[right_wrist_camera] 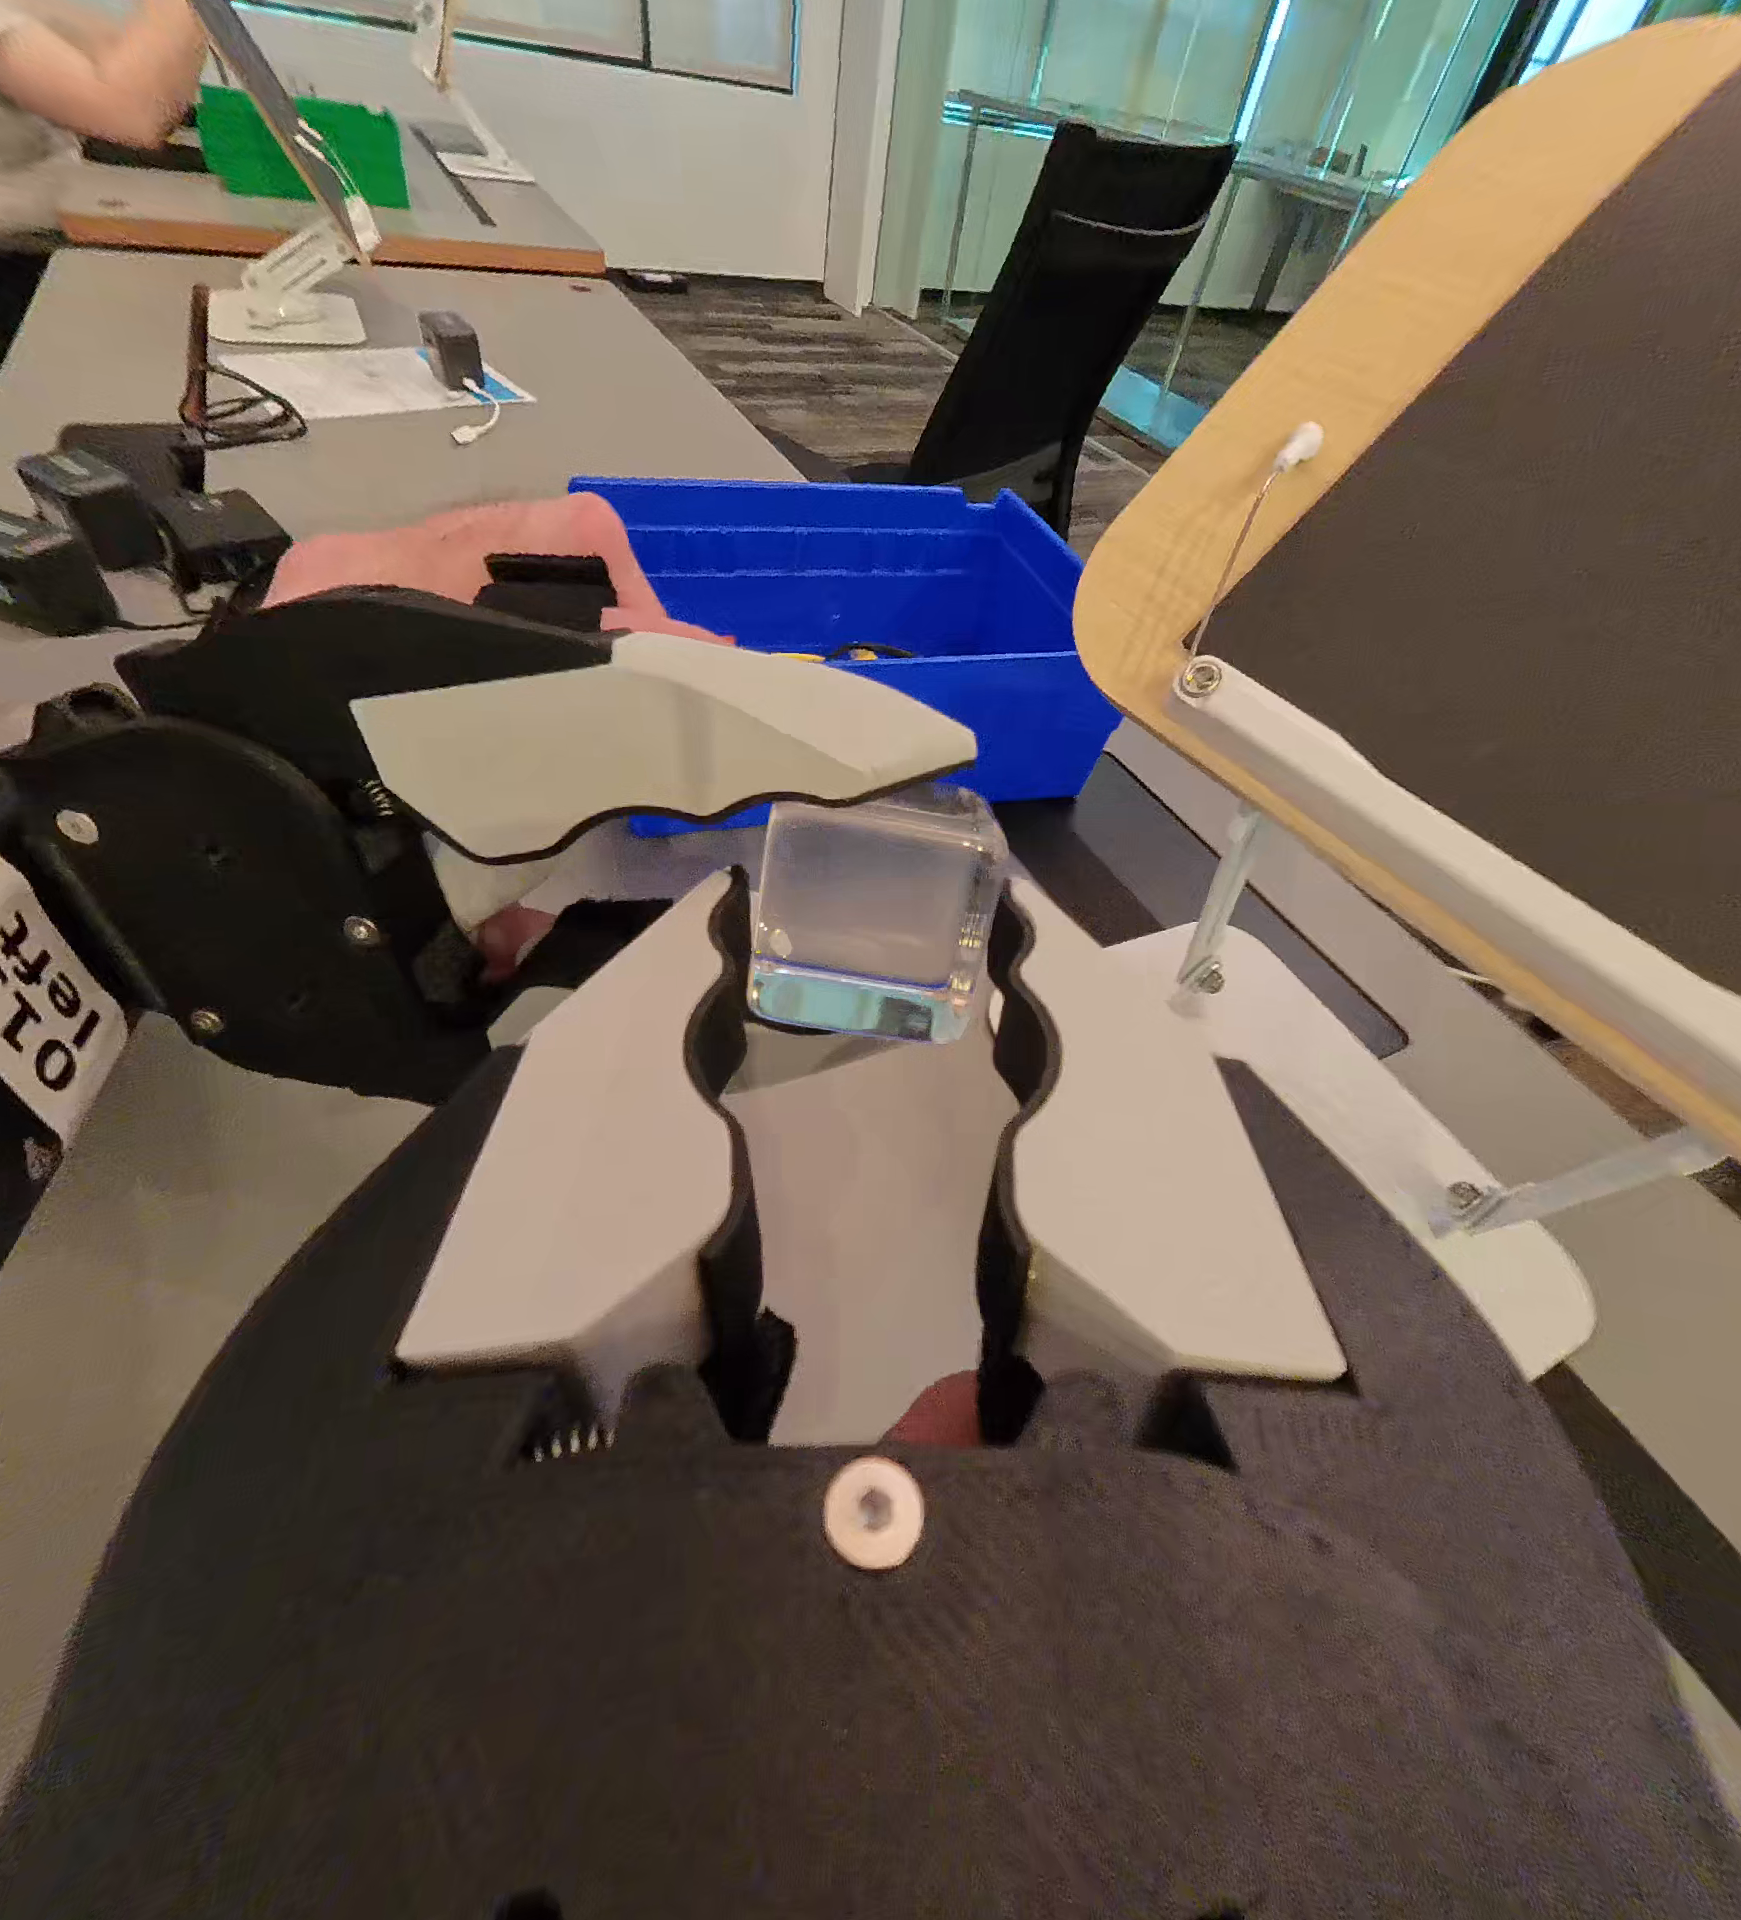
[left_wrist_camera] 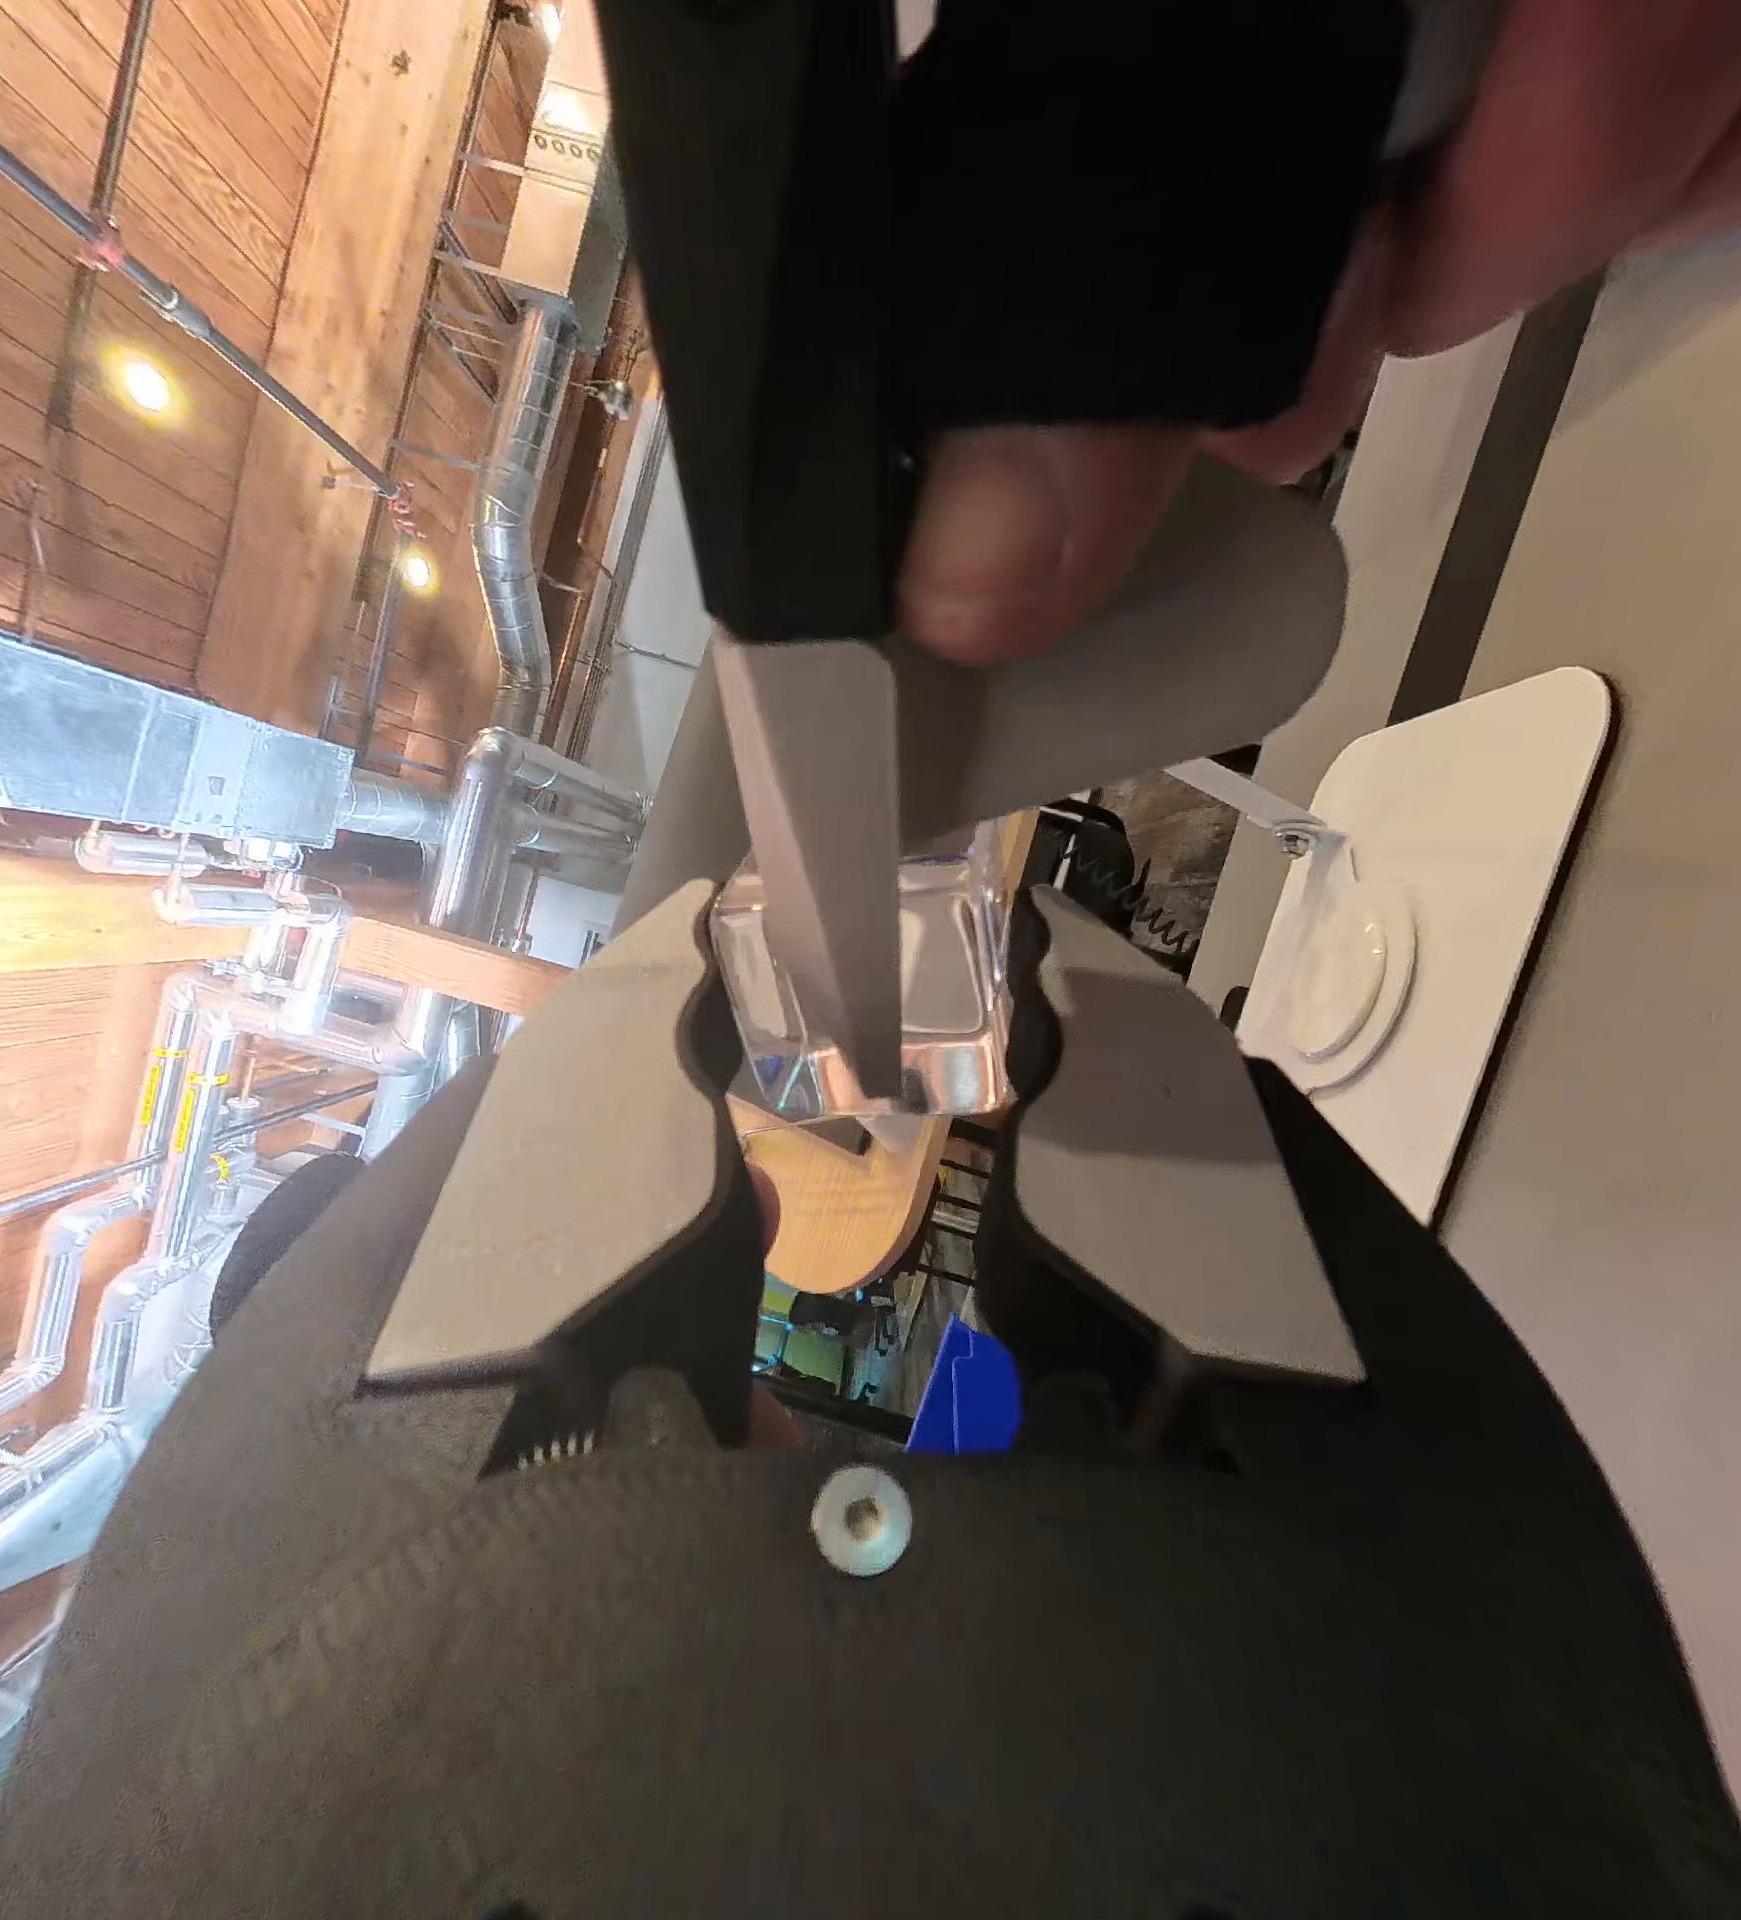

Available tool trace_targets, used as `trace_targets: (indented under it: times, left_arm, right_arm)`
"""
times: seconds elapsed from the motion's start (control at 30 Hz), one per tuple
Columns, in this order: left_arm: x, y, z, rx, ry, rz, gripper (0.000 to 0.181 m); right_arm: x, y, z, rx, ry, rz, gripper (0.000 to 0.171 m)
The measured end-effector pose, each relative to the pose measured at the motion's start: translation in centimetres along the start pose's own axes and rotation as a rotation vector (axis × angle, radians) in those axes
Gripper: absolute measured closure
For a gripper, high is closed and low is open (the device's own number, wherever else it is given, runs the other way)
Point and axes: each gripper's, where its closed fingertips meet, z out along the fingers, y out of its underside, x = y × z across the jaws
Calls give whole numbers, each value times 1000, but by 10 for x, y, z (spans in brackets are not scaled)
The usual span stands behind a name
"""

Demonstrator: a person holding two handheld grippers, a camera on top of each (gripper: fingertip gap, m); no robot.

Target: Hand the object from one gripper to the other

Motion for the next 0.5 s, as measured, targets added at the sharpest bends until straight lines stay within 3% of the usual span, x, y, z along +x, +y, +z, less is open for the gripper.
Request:
trace_targets:
  times: [0.2,0.33,0.4,0.5]
  left_arm:
    - [0,-2,0,17,31,-38,132]
    - [2,-10,-11,149,150,-1,129]
    - [3,-17,-21,226,214,36,117]
    - [10,-27,-32,278,266,128,113]
  right_arm:
    - [2,-2,-2,23,2,-58,129]
    - [6,1,-8,11,-41,-94,129]
    - [-1,9,-13,-39,-163,-69,129]
    - [-13,20,-28,-79,-387,52,130]
